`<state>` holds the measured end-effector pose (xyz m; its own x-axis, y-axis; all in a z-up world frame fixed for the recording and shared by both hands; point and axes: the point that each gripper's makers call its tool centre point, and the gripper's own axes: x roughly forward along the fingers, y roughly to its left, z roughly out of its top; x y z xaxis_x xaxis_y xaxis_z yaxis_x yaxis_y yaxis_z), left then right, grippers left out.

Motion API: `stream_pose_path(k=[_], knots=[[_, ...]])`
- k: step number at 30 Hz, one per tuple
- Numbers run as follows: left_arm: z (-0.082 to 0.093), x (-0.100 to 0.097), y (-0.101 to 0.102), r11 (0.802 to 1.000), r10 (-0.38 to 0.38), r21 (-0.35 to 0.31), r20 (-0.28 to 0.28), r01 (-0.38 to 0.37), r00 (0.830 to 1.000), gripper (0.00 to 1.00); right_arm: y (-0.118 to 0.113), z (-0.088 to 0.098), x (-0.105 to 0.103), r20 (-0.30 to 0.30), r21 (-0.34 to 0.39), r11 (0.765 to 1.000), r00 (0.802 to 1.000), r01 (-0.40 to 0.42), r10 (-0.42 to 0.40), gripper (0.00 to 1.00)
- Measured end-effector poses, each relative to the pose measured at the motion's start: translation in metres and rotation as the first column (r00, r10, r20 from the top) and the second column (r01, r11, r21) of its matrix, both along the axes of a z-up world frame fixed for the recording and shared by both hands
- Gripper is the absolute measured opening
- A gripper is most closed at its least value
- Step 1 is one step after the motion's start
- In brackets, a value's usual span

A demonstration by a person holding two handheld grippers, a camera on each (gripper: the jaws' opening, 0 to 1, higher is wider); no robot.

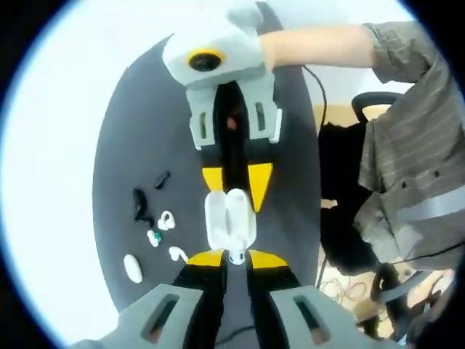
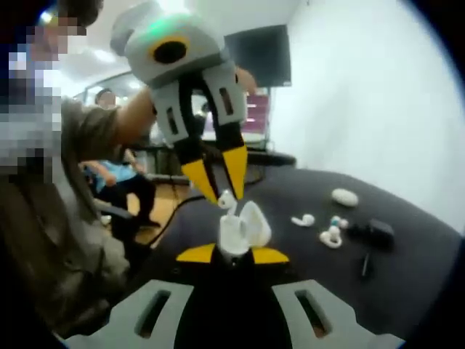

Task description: Pick up three earphones and place each one into its charging case using tactile feedback, ensure that each earphone is properly inserted and securely positioned inside the case.

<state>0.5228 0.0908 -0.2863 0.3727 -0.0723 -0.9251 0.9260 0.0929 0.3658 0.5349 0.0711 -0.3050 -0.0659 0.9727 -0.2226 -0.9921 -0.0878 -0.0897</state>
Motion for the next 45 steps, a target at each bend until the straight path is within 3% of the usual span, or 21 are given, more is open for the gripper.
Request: stream_pose_path(k=[9, 14, 18, 22, 25, 28, 32, 33, 35, 37, 38, 40, 45], knots=[[-0.006, 0.000, -0.007, 1.000, 0.011, -0.009, -0.015, -0.011, 1.000, 0.08, 0.000, 0.001, -0.001, 0.002, 0.005, 1.000, 1.000, -0.006, 0.006, 0.18], [-0.004, 0.002, -0.006, 0.999, 0.005, -0.034, 0.011, -0.005, 1.000, 0.08, 0.000, 0.001, -0.001, 0.002, 0.005, 1.000, 1.000, -0.006, 0.006, 0.18], [-0.001, 0.000, -0.006, 0.994, 0.023, -0.106, -0.003, -0.024, 1.000, 0.09, 0.000, 0.000, -0.002, 0.003, 0.003, 1.000, 1.000, -0.005, 0.005, 0.18], [0.002, -0.002, 0.002, 0.992, 0.030, -0.125, 0.000, -0.030, 1.000, 0.10, 0.001, 0.001, -0.001, 0.001, 0.003, 1.000, 1.000, -0.005, 0.005, 0.18], [0.009, -0.004, 0.009, 0.970, 0.060, -0.237, -0.022, -0.064, 0.998, 0.10, 0.001, 0.000, -0.001, 0.004, 0.001, 1.000, 1.000, -0.003, 0.003, 0.18], [0.002, -0.010, 0.026, 0.917, 0.114, -0.371, -0.103, -0.145, 0.988, 0.13, 0.001, 0.000, -0.001, 0.003, 0.000, 1.000, 1.000, -0.003, 0.003, 0.18], [-0.037, -0.011, 0.048, 0.868, 0.071, -0.476, -0.163, -0.141, 0.984, 0.19, 0.003, -0.002, -0.003, 0.015, -0.013, 1.000, 1.000, -0.004, 0.004, 0.18], [-0.041, -0.008, 0.047, 0.840, 0.076, -0.521, -0.169, -0.154, 0.983, 0.21, 0.003, -0.003, -0.003, 0.020, -0.019, 1.000, 1.000, -0.005, 0.005, 0.18], [-0.035, -0.002, 0.039, 0.747, 0.079, -0.637, -0.195, -0.188, 0.978, 0.22, 0.003, -0.004, -0.003, 0.023, -0.026, 1.000, 1.000, -0.005, 0.006, 0.18], [-0.022, 0.008, 0.029, 0.629, 0.066, -0.758, -0.168, -0.172, 0.984, 0.29, 0.003, -0.004, -0.003, 0.023, -0.026, 1.000, 1.000, -0.005, 0.006, 0.18], [-0.016, 0.011, 0.026, 0.584, 0.054, -0.797, -0.154, -0.156, 0.987, 0.30, 0.003, -0.004, -0.003, 0.020, -0.027, 1.000, 1.000, -0.004, 0.004, 0.18], [-0.015, 0.011, 0.023, 0.552, 0.050, -0.820, -0.151, -0.153, 0.987, 0.29, 0.003, -0.004, -0.003, 0.020, -0.028, 1.000, 1.000, -0.002, 0.003, 0.18], [-0.031, 0.008, 0.013, 0.564, -0.011, -0.823, -0.090, -0.068, 0.996, 0.25, 0.003, -0.004, -0.005, 0.033, -0.030, 1.000, 0.999, -0.007, 0.008, 0.18]])
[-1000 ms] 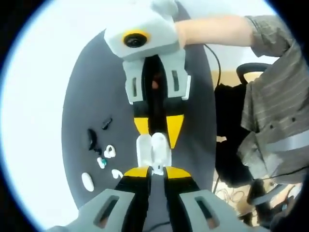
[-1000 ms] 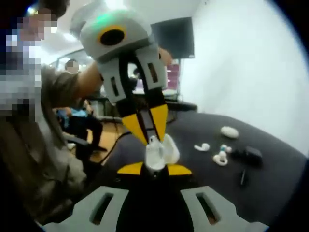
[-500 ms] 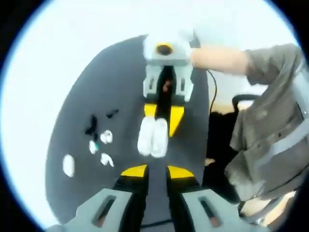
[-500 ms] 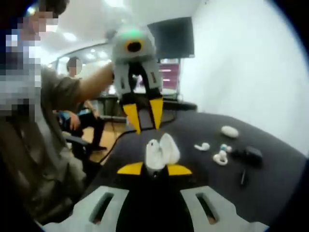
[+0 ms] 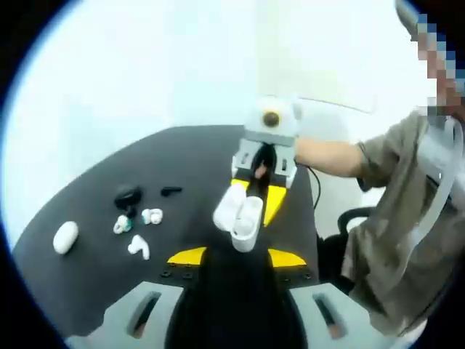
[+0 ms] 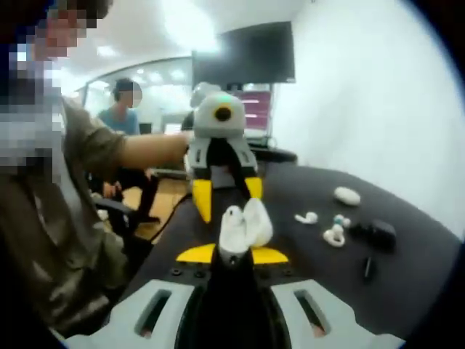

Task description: Pick up three earphones and place each one into its charging case using tactile feedback, ensure that each earphone is properly inserted and securely positioned inside the case.

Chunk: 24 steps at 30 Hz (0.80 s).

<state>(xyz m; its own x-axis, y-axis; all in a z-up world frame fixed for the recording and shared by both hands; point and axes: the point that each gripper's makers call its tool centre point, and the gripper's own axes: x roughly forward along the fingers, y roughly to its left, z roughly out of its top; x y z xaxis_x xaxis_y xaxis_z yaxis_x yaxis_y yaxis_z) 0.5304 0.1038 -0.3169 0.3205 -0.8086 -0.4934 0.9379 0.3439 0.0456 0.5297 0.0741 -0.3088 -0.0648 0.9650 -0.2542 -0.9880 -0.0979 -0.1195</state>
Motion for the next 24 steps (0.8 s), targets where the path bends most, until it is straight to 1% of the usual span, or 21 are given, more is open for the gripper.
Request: stream_pose_path(k=[1, 2, 3, 4, 5, 6, 8, 11, 12, 13, 14, 16, 18, 19, 20, 21, 23, 24], knots=[[-0.003, -0.002, -0.002, 1.000, -0.023, 0.000, 0.000, 0.023, 1.000, 0.24, 0.000, 0.000, -0.001, 0.010, 0.000, 1.000, 1.000, -0.004, 0.004, 0.18], [-0.003, -0.004, -0.005, 0.999, -0.037, -0.020, -0.014, 0.037, 0.999, 0.23, 0.001, 0.000, -0.002, 0.020, -0.001, 1.000, 1.000, -0.008, 0.008, 0.18], [-0.001, -0.006, -0.010, 0.997, -0.044, -0.063, -0.038, 0.041, 0.998, 0.23, 0.001, 0.000, -0.002, 0.029, 0.000, 1.000, 1.000, -0.012, 0.012, 0.18], [0.002, -0.005, -0.014, 0.993, -0.056, -0.110, -0.049, 0.051, 0.997, 0.23, 0.001, 0.000, -0.003, 0.036, 0.000, 1.000, 0.999, -0.015, 0.015, 0.18], [0.005, -0.004, -0.016, 0.990, -0.061, -0.133, -0.049, 0.054, 0.997, 0.25, 0.002, 0.000, -0.004, 0.041, 0.000, 1.000, 0.999, -0.017, 0.017, 0.18], [0.007, -0.002, -0.018, 0.986, -0.068, -0.156, -0.034, 0.061, 0.997, 0.26, 0.002, 0.000, -0.004, 0.045, -0.001, 1.000, 0.999, -0.020, 0.020, 0.18], [0.005, -0.002, -0.020, 0.983, -0.084, -0.164, -0.024, 0.079, 0.996, 0.25, 0.004, 0.000, -0.006, 0.063, -0.003, 1.000, 0.998, -0.026, 0.026, 0.18], [-0.001, 0.000, -0.025, 0.979, -0.101, -0.183, -0.035, 0.093, 0.994, 0.20, 0.005, 0.000, -0.006, 0.073, -0.006, 1.000, 0.997, -0.028, 0.028, 0.18], [-0.003, 0.002, -0.026, 0.977, -0.097, -0.193, -0.035, 0.088, 0.995, 0.19, 0.005, 0.000, -0.006, 0.074, -0.006, 1.000, 0.997, -0.028, 0.029, 0.18], [-0.003, 0.001, -0.027, 0.977, -0.095, -0.195, -0.025, 0.089, 0.995, 0.19, 0.005, 0.000, -0.006, 0.071, -0.007, 1.000, 0.997, -0.025, 0.025, 0.18], [-0.001, 0.000, -0.027, 0.977, -0.097, -0.190, -0.009, 0.094, 0.995, 0.17, 0.004, 0.000, -0.006, 0.063, -0.006, 1.000, 0.998, -0.024, 0.024, 0.18], [-0.001, -0.002, -0.026, 0.975, -0.108, -0.197, -0.002, 0.105, 0.994, 0.14, 0.004, -0.001, -0.004, 0.044, -0.010, 1.000, 0.999, -0.020, 0.020, 0.18], [-0.001, -0.002, -0.025, 0.975, -0.107, -0.199, -0.012, 0.103, 0.994, 0.14, 0.002, -0.001, -0.003, 0.018, -0.012, 1.000, 1.000, -0.007, 0.007, 0.19], [-0.001, -0.002, -0.024, 0.975, -0.107, -0.198, -0.014, 0.102, 0.994, 0.13, 0.001, -0.001, -0.003, -0.011, -0.014, 1.000, 1.000, -0.009, 0.008, 0.21], [-0.001, -0.003, -0.022, 0.974, -0.108, -0.200, -0.015, 0.103, 0.994, 0.13, 0.001, 0.002, -0.005, -0.041, 0.002, 1.000, 0.999, -0.013, 0.013, 0.21], [-0.001, -0.003, -0.022, 0.974, -0.112, -0.201, -0.016, 0.107, 0.994, 0.13, 0.000, 0.010, -0.005, -0.069, 0.040, 0.999, 0.997, -0.014, 0.016, 0.22], [-0.001, -0.006, -0.022, 0.973, -0.123, -0.199, -0.019, 0.117, 0.992, 0.13, -0.008, 0.027, 0.001, -0.155, 0.126, 0.992, 0.988, 0.009, 0.011, 0.23], [-0.001, -0.008, -0.023, 0.971, -0.132, -0.201, -0.012, 0.126, 0.991, 0.13, -0.010, 0.040, 0.007, -0.200, 0.192, 0.981, 0.980, 0.036, 0.003, 0.24]])
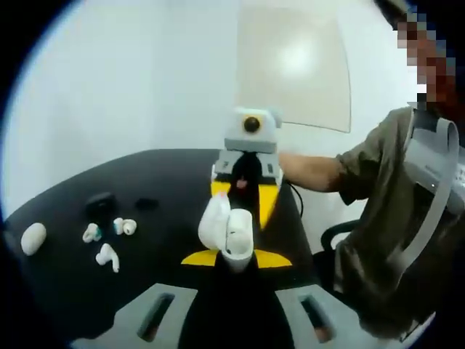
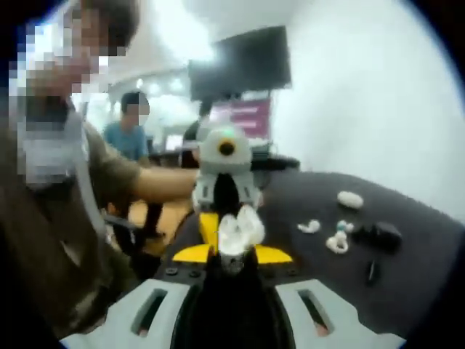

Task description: Pick up three earphones and place each one into its charging case using tactile feedback, ensure that each earphone is properly inserted and securely positioned inside the case.

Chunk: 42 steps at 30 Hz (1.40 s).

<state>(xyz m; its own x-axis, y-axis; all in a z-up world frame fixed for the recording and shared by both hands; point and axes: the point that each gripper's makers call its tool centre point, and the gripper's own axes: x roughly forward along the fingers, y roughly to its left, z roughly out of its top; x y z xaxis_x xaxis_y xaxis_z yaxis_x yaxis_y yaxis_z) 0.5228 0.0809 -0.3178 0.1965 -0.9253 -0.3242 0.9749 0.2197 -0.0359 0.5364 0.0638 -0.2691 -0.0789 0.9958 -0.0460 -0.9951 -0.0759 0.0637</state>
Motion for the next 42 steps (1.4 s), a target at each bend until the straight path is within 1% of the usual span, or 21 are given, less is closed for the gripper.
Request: stream_pose_path(k=[2, 4, 5, 6, 8, 9, 11, 13, 16, 18, 20, 21, 26, 27, 29, 30, 32, 35, 38, 40, 42], knots=[[0.000, -0.001, -0.001, 1.000, -0.005, -0.004, 0.005, 0.005, 1.000, 0.13, -0.008, 0.027, 0.009, -0.096, 0.130, 0.991, 0.995, 0.019, -0.007, 0.24], [0.002, -0.001, -0.001, 1.000, -0.006, -0.011, 0.008, 0.006, 1.000, 0.13, -0.013, 0.045, 0.021, -0.152, 0.190, 0.980, 0.988, 0.059, -0.030, 0.24], [0.002, -0.001, -0.002, 1.000, -0.007, -0.014, 0.009, 0.007, 1.000, 0.13, -0.011, 0.053, 0.028, -0.159, 0.191, 0.978, 0.986, 0.086, -0.056, 0.24], [0.002, -0.001, -0.002, 1.000, -0.007, -0.015, 0.011, 0.007, 1.000, 0.13, -0.008, 0.058, 0.038, -0.162, 0.168, 0.978, 0.982, 0.128, -0.100, 0.23], [0.002, -0.001, -0.003, 1.000, -0.008, -0.015, 0.013, 0.008, 1.000, 0.13, 0.009, 0.056, 0.060, -0.151, 0.030, 0.973, 0.963, 0.228, -0.221, 0.22], [0.002, -0.001, -0.004, 1.000, -0.007, -0.015, 0.013, 0.007, 1.000, 0.13, 0.021, 0.052, 0.069, -0.112, -0.041, 0.964, 0.957, 0.263, -0.266, 0.22], [0.002, -0.001, -0.005, 1.000, -0.005, -0.015, 0.015, 0.006, 1.000, 0.13, 0.042, 0.033, 0.085, -0.095, -0.226, 0.924, 0.936, 0.310, -0.338, 0.22], [0.002, 0.000, -0.006, 1.000, -0.003, -0.014, 0.016, 0.003, 1.000, 0.13, 0.059, 0.014, 0.090, -0.047, -0.330, 0.893, 0.940, 0.305, -0.338, 0.22], [0.000, 0.000, -0.007, 1.000, 0.003, -0.008, 0.020, -0.003, 1.000, 0.13, 0.072, -0.016, 0.091, 0.009, -0.468, 0.832, 0.943, 0.297, -0.332, 0.22], [0.001, 0.000, -0.008, 1.000, 0.003, -0.008, 0.026, -0.002, 1.000, 0.13, 0.073, -0.028, 0.096, 0.011, -0.527, 0.796, 0.939, 0.298, -0.344, 0.21], [0.001, 0.001, -0.008, 1.000, 0.002, -0.008, 0.027, -0.002, 1.000, 0.13, 0.078, -0.034, 0.100, 0.020, -0.539, 0.787, 0.938, 0.300, -0.345, 0.20], [0.001, 0.000, -0.009, 1.000, 0.001, -0.008, 0.029, -0.001, 1.000, 0.13, 0.076, -0.038, 0.101, 0.012, -0.562, 0.771, 0.935, 0.299, -0.354, 0.20], [0.001, -0.005, -0.010, 1.000, -0.001, -0.007, 0.047, 0.001, 0.999, 0.13, 0.076, -0.049, 0.111, -0.015, -0.584, 0.758, 0.930, 0.290, -0.367, 0.15], [0.001, -0.006, -0.010, 1.000, -0.001, -0.007, 0.048, 0.002, 0.999, 0.13, 0.076, -0.051, 0.109, -0.016, -0.586, 0.758, 0.931, 0.287, -0.365, 0.13], [0.002, -0.007, -0.010, 1.000, -0.002, -0.008, 0.045, 0.002, 0.999, 0.13, 0.079, -0.048, 0.107, -0.006, -0.560, 0.778, 0.938, 0.285, -0.348, 0.13], [0.002, -0.008, -0.010, 1.000, -0.002, -0.008, 0.046, 0.002, 0.999, 0.13, 0.081, -0.043, 0.105, 0.011, -0.537, 0.798, 0.948, 0.273, -0.317, 0.13], [0.002, -0.008, -0.010, 1.000, 0.001, -0.008, 0.044, -0.001, 0.999, 0.13, 0.083, -0.025, 0.101, 0.026, -0.459, 0.841, 0.950, 0.287, -0.310, 0.12], [0.002, -0.009, -0.009, 1.000, 0.006, -0.008, 0.046, -0.005, 0.999, 0.13, 0.069, 0.025, 0.091, 0.098, -0.274, 0.895, 0.937, 0.351, -0.337, 0.12], [0.002, -0.010, -0.009, 1.000, 0.007, -0.008, 0.046, -0.007, 0.999, 0.13, 0.047, 0.070, 0.048, 0.206, -0.087, 0.948, 0.937, 0.305, -0.283, 0.12], [0.003, -0.007, -0.008, 1.000, 0.007, -0.009, 0.048, -0.006, 0.999, 0.13, 0.029, 0.075, 0.025, 0.277, -0.065, 0.953, 0.923, 0.297, -0.269, 0.12], [0.003, -0.006, -0.007, 1.000, 0.007, -0.008, 0.050, -0.006, 0.999, 0.13, 0.009, 0.064, 0.013, 0.397, -0.111, 0.931, 0.875, 0.347, -0.279, 0.12]])
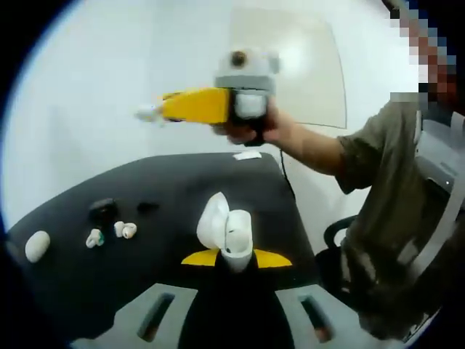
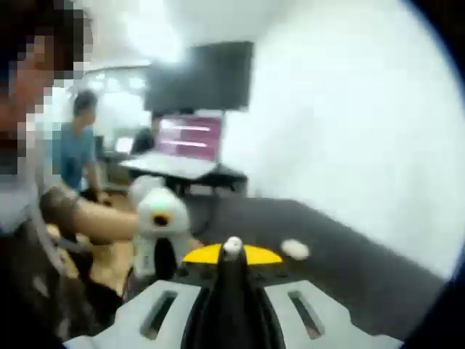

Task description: Pick up three earphones and place each one into its charging case using tactile feedback, ensure that each earphone is properly inserted and securely positioned inside the case.

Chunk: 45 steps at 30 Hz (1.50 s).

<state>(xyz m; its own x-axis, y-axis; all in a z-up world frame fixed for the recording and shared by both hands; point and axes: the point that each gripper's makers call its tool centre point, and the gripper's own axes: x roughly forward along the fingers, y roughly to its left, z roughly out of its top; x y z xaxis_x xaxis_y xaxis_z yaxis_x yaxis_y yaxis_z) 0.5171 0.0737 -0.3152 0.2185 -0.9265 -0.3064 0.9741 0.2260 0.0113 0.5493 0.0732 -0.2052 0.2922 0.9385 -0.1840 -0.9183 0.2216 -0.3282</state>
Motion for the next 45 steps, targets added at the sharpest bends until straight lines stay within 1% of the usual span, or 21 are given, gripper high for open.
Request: stream_pose_path(k=[3, 5, 8, 10, 12, 15, 18, 20, 23, 26, 27, 30, 33, 34, 36, 38, 39, 41, 42, 44, 45], knots=[[0.000, 0.002, 0.000, 1.000, 0.004, 0.000, -0.001, -0.004, 1.000, 0.14, -0.011, -0.010, -0.012, 0.104, -0.056, 0.998, 0.994, -0.013, 0.019, 0.12], [0.000, 0.004, 0.000, 1.000, 0.009, 0.000, -0.002, -0.009, 1.000, 0.14, -0.013, -0.019, -0.019, 0.135, -0.102, 0.994, 0.990, -0.027, 0.041, 0.12], [0.000, 0.007, 0.001, 1.000, 0.016, 0.000, -0.001, -0.016, 1.000, 0.14, -0.011, -0.038, -0.028, 0.218, -0.235, 0.970, 0.970, -0.054, 0.107, 0.12], [0.000, 0.008, 0.002, 1.000, 0.017, -0.001, -0.004, -0.017, 1.000, 0.14, -0.010, -0.054, -0.028, 0.285, -0.352, 0.935, 0.947, -0.040, 0.148, 0.12], [0.000, 0.009, 0.004, 1.000, 0.019, -0.001, -0.005, -0.019, 1.000, 0.14, -0.008, -0.066, -0.027, 0.368, -0.450, 0.893, 0.909, -0.009, 0.195, 0.12], [0.000, 0.010, 0.006, 1.000, 0.020, -0.002, -0.003, -0.020, 1.000, 0.14, -0.005, -0.068, -0.026, 0.436, -0.503, 0.864, 0.868, 0.016, 0.238, 0.11], [-0.001, 0.010, 0.007, 1.000, 0.019, -0.003, -0.008, -0.019, 1.000, 0.14, 0.001, -0.071, -0.032, 0.460, -0.559, 0.829, 0.833, 0.002, 0.308, 0.11], [-0.001, 0.010, 0.007, 1.000, 0.021, -0.002, -0.005, -0.021, 1.000, 0.14, 0.003, -0.069, -0.029, 0.462, -0.564, 0.825, 0.839, 0.027, 0.289, 0.11], [-0.002, 0.011, 0.008, 1.000, 0.022, -0.002, -0.004, -0.022, 1.000, 0.14, 0.002, -0.062, -0.025, 0.463, -0.546, 0.838, 0.844, 0.031, 0.271, 0.11], [-0.003, 0.011, 0.008, 1.000, 0.021, -0.002, -0.007, -0.021, 1.000, 0.14, -0.003, -0.058, -0.019, 0.502, -0.558, 0.826, 0.824, 0.077, 0.263, 0.11], [-0.003, 0.011, 0.008, 1.000, 0.022, -0.002, -0.009, -0.022, 1.000, 0.14, -0.005, -0.057, -0.018, 0.520, -0.568, 0.818, 0.811, 0.094, 0.268, 0.11], [-0.003, 0.011, 0.008, 1.000, 0.024, -0.002, -0.020, -0.025, 0.999, 0.14, -0.009, -0.061, -0.021, 0.543, -0.603, 0.786, 0.793, 0.137, 0.278, 0.11], [-0.003, 0.012, 0.008, 1.000, 0.029, -0.003, -0.030, -0.029, 0.999, 0.14, -0.010, -0.062, -0.019, 0.618, -0.633, 0.743, 0.721, 0.217, 0.315, 0.11], [-0.004, 0.012, 0.008, 0.999, 0.032, -0.003, -0.034, -0.032, 0.999, 0.14, -0.008, -0.063, -0.021, 0.624, -0.636, 0.741, 0.709, 0.218, 0.327, 0.11], [-0.004, 0.011, 0.007, 0.999, 0.035, -0.003, -0.036, -0.035, 0.999, 0.14, -0.005, -0.064, -0.025, 0.629, -0.639, 0.737, 0.700, 0.219, 0.338, 0.11], [-0.004, 0.011, 0.007, 0.999, 0.038, -0.003, -0.037, -0.038, 0.999, 0.14, -0.004, -0.063, -0.027, 0.652, -0.656, 0.715, 0.658, 0.242, 0.377, 0.11], [-0.004, 0.011, 0.007, 0.999, 0.038, -0.004, -0.038, -0.038, 0.999, 0.14, -0.005, -0.064, -0.026, 0.659, -0.663, 0.703, 0.646, 0.258, 0.384, 0.11], [-0.004, 0.011, 0.007, 0.999, 0.038, -0.004, -0.039, -0.038, 0.999, 0.14, -0.007, -0.065, -0.024, 0.675, -0.682, 0.667, 0.608, 0.300, 0.417, 0.11], [-0.004, 0.011, 0.007, 0.999, 0.038, -0.003, -0.038, -0.038, 0.999, 0.14, -0.007, -0.066, -0.023, 0.675, -0.690, 0.654, 0.600, 0.309, 0.429, 0.11], [-0.004, 0.011, 0.007, 0.999, 0.038, -0.003, -0.038, -0.039, 0.999, 0.14, -0.006, -0.069, -0.026, 0.673, -0.698, 0.648, 0.589, 0.305, 0.448, 0.11], [-0.004, 0.011, 0.007, 0.999, 0.038, -0.003, -0.038, -0.039, 0.999, 0.14, -0.005, -0.072, -0.027, 0.665, -0.708, 0.638, 0.588, 0.301, 0.460, 0.11]])
